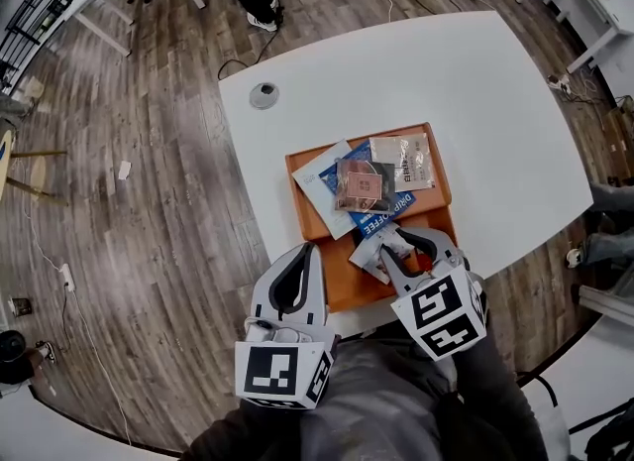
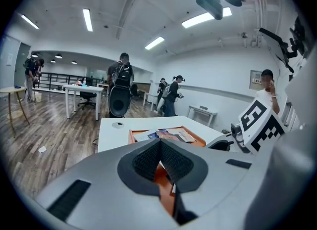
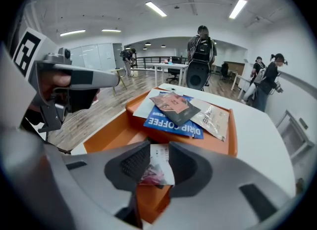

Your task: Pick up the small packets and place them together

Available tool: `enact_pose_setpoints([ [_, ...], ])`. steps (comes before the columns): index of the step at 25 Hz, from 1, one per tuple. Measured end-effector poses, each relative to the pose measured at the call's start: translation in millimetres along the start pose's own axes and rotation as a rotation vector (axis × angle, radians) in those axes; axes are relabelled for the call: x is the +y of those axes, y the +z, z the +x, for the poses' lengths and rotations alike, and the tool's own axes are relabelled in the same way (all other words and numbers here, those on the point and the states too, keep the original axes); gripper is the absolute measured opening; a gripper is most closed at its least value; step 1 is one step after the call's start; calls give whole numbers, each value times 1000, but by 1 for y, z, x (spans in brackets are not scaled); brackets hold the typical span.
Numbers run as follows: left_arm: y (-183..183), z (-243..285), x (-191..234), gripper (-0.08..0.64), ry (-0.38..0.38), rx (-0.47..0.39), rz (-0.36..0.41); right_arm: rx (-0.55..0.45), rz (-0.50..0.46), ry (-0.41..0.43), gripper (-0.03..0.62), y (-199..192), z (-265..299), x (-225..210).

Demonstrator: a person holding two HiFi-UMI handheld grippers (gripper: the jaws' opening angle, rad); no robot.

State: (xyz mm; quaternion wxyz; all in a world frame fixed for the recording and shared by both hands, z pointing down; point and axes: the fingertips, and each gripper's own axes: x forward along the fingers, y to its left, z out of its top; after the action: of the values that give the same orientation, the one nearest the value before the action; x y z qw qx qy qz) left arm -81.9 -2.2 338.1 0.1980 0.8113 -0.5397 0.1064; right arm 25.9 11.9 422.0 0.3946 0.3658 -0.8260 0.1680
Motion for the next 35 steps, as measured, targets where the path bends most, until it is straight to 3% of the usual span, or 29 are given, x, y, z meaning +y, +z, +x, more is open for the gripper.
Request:
enact_pose_setpoints([
  [5, -6, 6, 3, -5, -6, 17, -3, 36, 4, 8, 111, -10, 11, 1],
  [13, -11, 12, 11, -5, -6, 41, -14, 115, 0, 54, 211, -23, 30, 9],
  [21, -17, 21, 23, -5, 4, 60, -30, 254, -54, 55, 216, -40, 45, 10],
  [24, -18, 23, 23, -5, 0, 62, -34, 255, -54, 64, 190, -40, 45, 10],
  [27, -18, 23, 21, -5, -4, 59, -34, 249, -71, 42, 88, -40, 45, 6],
  [35, -12, 12, 21, -5, -1, 36, -24, 189, -100, -20, 35, -30, 32, 5],
])
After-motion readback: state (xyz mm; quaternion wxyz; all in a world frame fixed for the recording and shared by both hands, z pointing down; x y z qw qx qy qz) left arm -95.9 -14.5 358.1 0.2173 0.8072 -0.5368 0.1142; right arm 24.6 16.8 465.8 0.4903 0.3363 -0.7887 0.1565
